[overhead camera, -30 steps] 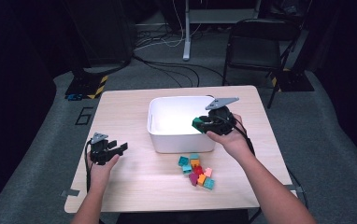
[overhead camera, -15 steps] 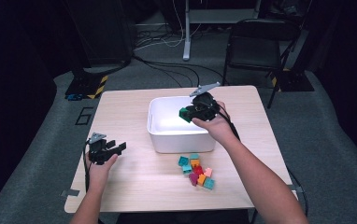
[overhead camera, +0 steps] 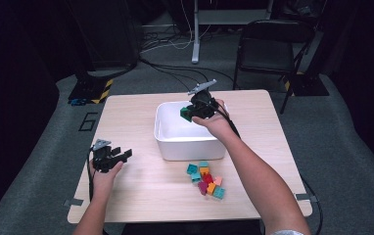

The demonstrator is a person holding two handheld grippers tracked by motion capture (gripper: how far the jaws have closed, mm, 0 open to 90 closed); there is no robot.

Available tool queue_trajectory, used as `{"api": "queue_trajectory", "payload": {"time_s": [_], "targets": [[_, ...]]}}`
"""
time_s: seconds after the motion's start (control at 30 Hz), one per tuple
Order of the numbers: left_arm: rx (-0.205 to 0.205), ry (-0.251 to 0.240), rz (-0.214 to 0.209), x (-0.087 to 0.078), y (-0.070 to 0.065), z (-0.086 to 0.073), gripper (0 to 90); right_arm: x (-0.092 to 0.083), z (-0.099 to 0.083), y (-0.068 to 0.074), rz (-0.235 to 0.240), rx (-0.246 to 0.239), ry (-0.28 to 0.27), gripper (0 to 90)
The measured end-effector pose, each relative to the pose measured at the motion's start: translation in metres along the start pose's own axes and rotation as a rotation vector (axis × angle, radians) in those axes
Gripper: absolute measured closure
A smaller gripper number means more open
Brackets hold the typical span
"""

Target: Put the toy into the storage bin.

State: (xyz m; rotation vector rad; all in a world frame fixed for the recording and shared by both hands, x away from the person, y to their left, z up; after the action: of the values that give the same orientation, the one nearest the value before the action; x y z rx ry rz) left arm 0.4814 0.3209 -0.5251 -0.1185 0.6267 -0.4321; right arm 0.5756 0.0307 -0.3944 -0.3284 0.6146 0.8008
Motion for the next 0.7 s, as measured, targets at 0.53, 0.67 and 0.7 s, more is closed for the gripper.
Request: {"api": "queue_trajectory", "payload": {"time_s": [0.53, 0.67, 0.7], "targets": [[0.001, -0.004, -0.008, 0.000, -0.001, 0.000, 41.9, 0.019, -0.001, 0.005, -0.025, -0.017, 0.067, 59.5], [0.000, -0.006, -0.007, 0.000, 0.000, 0.000, 41.9, 0.010, 0.002, 0.014, -0.012, -0.007, 0.050, 56.7], [0.002, -0.005, -0.005, 0.000, 0.000, 0.000, 41.9, 0.007, 0.003, 0.015, -0.010, -0.023, 0.040, 56.1]]}}
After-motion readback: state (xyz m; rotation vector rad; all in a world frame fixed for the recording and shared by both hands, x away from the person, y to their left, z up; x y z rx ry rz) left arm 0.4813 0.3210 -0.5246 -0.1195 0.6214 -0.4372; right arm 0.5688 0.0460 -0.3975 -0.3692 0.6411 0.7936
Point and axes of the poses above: each handheld gripper's, and its own axes: x roughly forward along the jaws, z roughly out of its top, y roughly to its left, the point moved 7 cm from there along x, roughly forward along the jaws, and after that the axes turned 4 degrees about -z, right-handed, at the moved point
